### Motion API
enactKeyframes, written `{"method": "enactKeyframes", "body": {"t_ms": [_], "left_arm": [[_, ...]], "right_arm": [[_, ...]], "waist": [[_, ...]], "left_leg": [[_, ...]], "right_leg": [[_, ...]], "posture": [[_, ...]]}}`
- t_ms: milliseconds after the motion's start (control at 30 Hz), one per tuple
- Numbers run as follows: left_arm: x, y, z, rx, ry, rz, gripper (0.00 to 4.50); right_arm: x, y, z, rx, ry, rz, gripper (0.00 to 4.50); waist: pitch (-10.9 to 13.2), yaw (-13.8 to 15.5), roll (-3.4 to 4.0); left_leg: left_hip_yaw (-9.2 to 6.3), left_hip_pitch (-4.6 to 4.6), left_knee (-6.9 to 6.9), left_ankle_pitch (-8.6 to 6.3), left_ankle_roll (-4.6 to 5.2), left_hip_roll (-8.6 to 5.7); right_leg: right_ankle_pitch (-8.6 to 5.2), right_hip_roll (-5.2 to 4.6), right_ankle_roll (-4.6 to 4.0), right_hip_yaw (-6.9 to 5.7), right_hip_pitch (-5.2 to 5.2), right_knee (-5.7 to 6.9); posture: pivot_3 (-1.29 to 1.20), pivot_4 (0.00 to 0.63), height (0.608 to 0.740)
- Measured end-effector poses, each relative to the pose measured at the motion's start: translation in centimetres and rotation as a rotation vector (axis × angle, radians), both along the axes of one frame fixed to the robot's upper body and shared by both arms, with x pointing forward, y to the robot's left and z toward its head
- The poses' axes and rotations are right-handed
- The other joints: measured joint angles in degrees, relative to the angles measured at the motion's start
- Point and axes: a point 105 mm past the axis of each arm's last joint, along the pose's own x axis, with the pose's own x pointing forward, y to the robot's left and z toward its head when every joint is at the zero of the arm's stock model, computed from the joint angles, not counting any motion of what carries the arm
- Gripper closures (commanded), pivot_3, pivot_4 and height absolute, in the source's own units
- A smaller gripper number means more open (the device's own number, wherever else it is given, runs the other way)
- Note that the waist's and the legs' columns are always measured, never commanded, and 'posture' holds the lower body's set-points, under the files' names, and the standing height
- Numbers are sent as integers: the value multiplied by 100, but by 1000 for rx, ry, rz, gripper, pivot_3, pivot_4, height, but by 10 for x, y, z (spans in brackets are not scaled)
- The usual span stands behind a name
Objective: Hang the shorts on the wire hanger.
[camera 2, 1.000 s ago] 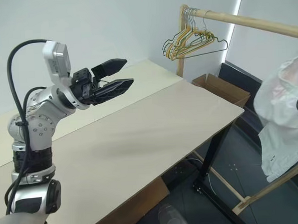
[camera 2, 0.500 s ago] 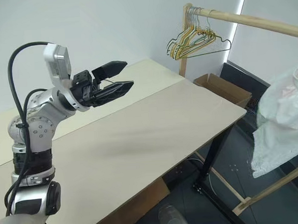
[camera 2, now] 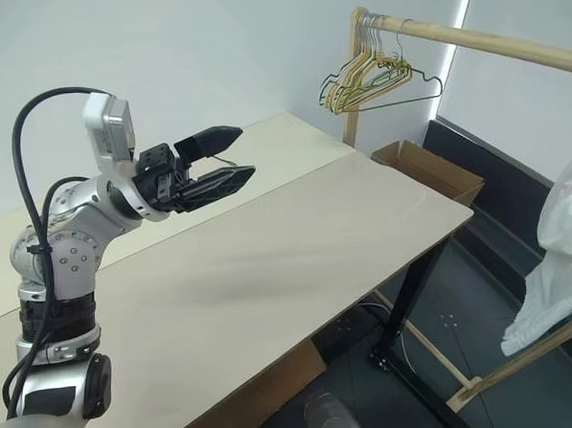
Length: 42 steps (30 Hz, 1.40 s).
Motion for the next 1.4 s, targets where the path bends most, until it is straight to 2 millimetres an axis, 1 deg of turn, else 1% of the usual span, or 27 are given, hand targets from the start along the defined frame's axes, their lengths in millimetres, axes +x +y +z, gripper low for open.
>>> {"method": "enactKeyframes", "body": {"t_ms": [67,167,367,700,967,1233,1400], "left_arm": [[0,0,0,0,0,1,39],[0,1,0,3,-1,3,39],[0,1,0,4,-1,5,39],[0,1,0,6,-2,7,39],[0,1,0,7,-2,8,39],[1,1,0,7,-3,9,39],[1,1,1,7,-4,9,39]], "right_arm": [[-1,-2,-3,1,2,-12,4500],[0,-4,-1,-15,-6,-22,4500],[11,0,-4,-32,-21,1,4500],[4,-1,-12,-13,-5,19,4500],[-7,-7,-5,-18,-11,21,4500],[-5,-5,-2,-14,-20,25,4500],[-1,-3,-5,-21,-3,14,4500]], "waist": [[0,3,0],[1,0,0],[0,1,0],[0,12,0],[0,3,0],[1,11,0],[1,8,0]], "left_leg": [[0,0,0,0,0,-1],[0,1,0,0,0,-1],[1,2,1,0,0,-2],[-1,-1,-2,-2,3,-5],[-1,0,-2,-3,2,-5],[-1,0,-1,-3,2,-7],[-1,0,-1,-3,2,-7]], "right_leg": [[0,-1,0,1,0,0],[0,0,0,1,0,0],[0,0,1,2,2,2],[-1,-3,4,0,1,-8],[-1,-3,3,1,1,-5],[-1,-6,3,0,3,-5],[-1,-6,3,1,2,-6]], "posture": [[-339,0,740],[-338,0,740],[-338,0,740],[-341,0,740],[-339,0,740],[-333,0,740],[-334,0,740]]}}
